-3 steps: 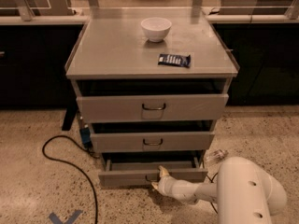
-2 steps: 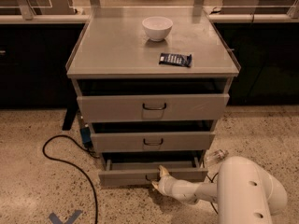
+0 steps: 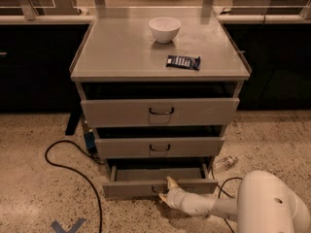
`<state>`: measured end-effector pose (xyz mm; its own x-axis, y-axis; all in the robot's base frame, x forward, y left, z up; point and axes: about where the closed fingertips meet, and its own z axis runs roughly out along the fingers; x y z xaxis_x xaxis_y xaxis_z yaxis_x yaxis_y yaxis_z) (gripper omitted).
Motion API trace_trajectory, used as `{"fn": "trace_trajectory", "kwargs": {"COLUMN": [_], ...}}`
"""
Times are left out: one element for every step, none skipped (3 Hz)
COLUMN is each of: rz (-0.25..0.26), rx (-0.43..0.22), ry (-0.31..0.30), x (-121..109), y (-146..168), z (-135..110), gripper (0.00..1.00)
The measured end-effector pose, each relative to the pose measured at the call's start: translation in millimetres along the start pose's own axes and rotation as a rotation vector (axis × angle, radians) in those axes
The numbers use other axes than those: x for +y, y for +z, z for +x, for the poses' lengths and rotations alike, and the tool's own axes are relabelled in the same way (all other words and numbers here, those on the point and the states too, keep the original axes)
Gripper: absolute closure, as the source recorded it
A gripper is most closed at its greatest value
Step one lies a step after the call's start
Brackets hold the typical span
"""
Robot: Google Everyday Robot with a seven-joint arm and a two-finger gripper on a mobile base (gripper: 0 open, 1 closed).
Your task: Open bottom drawer
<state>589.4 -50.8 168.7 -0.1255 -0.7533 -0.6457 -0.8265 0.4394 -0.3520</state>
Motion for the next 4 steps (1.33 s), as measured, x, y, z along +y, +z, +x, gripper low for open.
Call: {"fn": "trace_trajectory", "kwargs": {"rz": [-0.003,-0.003,-0.006,-0.011], "rx": [-0.037,-0.038,-0.059,-0.061], "ry": [-0.008,-0.009,-0.015,-0.015], "x": [20.4,21.5,33.8,37.2], "y": [-17.1,-20.8,-31.7,-36.0], "z": [7.3,6.2,11.1,9.3], "gripper": [1.0,1.0,1.0,1.0]}}
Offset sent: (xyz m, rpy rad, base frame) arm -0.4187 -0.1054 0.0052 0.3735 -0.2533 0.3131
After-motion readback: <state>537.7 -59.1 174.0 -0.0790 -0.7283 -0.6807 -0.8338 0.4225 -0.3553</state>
